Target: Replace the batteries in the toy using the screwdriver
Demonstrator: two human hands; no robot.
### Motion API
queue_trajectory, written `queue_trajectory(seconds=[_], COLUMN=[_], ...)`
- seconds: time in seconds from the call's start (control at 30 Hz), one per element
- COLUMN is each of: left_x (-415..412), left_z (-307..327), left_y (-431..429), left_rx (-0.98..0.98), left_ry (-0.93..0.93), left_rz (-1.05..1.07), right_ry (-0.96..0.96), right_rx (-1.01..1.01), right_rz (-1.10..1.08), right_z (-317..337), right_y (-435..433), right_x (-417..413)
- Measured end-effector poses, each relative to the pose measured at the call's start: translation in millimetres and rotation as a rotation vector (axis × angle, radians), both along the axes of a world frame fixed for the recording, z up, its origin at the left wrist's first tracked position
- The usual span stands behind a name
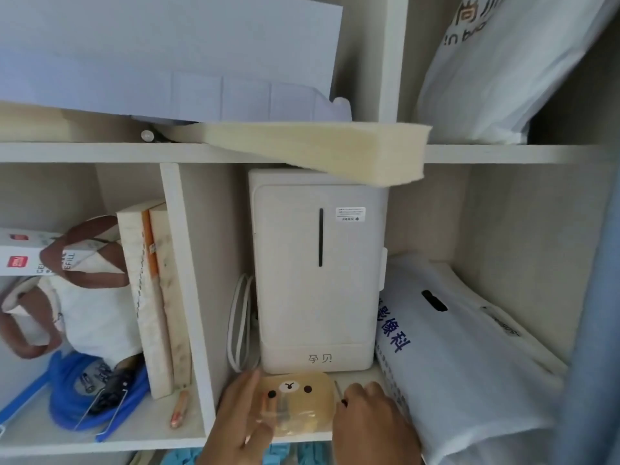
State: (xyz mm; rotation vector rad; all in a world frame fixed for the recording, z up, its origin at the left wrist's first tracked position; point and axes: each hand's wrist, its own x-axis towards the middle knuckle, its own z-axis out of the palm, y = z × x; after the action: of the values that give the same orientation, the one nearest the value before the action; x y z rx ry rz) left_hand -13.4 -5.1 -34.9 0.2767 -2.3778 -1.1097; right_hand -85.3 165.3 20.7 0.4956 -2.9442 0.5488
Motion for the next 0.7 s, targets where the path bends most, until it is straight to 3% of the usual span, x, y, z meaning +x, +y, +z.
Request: queue_trajectory(seconds=[0.4, 0.63, 0.7], left_x=[-8.2, 0.5, 12.3], left_z=[12.8, 8.7, 8.0], left_y=[13.2, 28.9, 34.9], left_rx=[-0.108, -0.122, -0.205], left_ry=[-0.188, -0.054, 0.005], left_rz=[0.095, 0.162, 0.228], right_ry=[0.043, 0.059, 0.086], right_rx=[-0.006, -0.067, -0.106], right_rz=[0.018, 0.018, 0.050], right_z=[-3.6, 4.3, 7.7], right_y=[-2.1, 2.2, 6.4], right_x=[0.4, 5.3, 13.0])
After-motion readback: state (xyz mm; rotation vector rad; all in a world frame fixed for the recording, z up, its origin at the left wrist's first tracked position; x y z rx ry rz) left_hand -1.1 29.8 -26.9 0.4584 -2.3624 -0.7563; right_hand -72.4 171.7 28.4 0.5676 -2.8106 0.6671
